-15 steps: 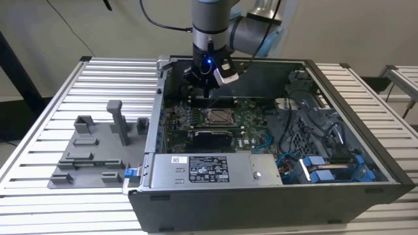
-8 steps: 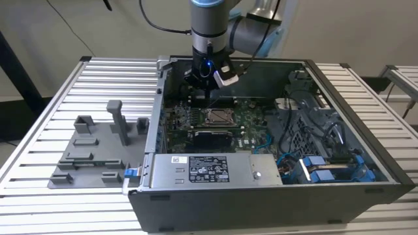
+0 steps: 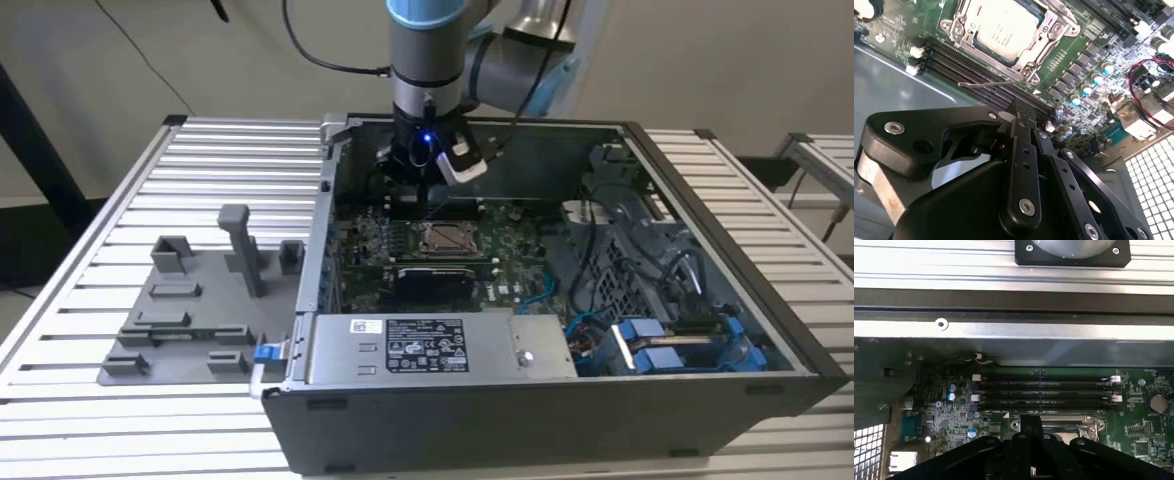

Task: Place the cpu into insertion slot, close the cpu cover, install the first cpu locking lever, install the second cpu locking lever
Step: 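Install the first cpu locking lever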

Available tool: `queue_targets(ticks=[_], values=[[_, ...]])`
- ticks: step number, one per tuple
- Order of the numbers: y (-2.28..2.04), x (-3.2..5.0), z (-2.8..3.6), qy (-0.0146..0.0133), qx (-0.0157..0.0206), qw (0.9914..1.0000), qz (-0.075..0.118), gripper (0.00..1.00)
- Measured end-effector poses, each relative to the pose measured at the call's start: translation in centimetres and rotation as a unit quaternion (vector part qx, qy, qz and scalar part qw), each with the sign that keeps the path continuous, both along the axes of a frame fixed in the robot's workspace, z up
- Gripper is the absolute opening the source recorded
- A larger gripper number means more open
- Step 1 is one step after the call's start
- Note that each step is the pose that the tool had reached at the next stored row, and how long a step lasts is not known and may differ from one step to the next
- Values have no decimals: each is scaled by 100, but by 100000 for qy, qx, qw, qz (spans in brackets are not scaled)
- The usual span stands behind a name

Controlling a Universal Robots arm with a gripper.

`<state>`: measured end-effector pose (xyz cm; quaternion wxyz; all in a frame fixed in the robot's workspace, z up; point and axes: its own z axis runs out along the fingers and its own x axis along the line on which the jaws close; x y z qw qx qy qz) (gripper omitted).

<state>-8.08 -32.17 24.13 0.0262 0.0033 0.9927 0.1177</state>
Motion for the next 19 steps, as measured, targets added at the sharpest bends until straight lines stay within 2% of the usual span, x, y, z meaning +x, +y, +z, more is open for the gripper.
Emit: queue_targets(ticks=[2, 6, 8, 11, 13, 14, 15, 18, 19], values=[[0, -2, -25, -20, 357, 99998, 523, 11], [0, -20, -86, -171, 811, 99988, 1296, 11], [0, -26, -110, -364, 989, 99983, 1533, 11], [-1, -29, -141, -839, 1366, 99971, 1808, 11], [0, -29, -159, -1050, 1958, 99958, 1845, 11], [-2, -32, -166, -1067, 2383, 99948, 1872, 11], [-8, -35, -170, -1065, 2637, 99940, 1993, 11], [-25, -43, -176, -1055, 2892, 99922, 2463, 11], [-29, -44, -178, -1050, 3084, 99912, 2636, 11]])
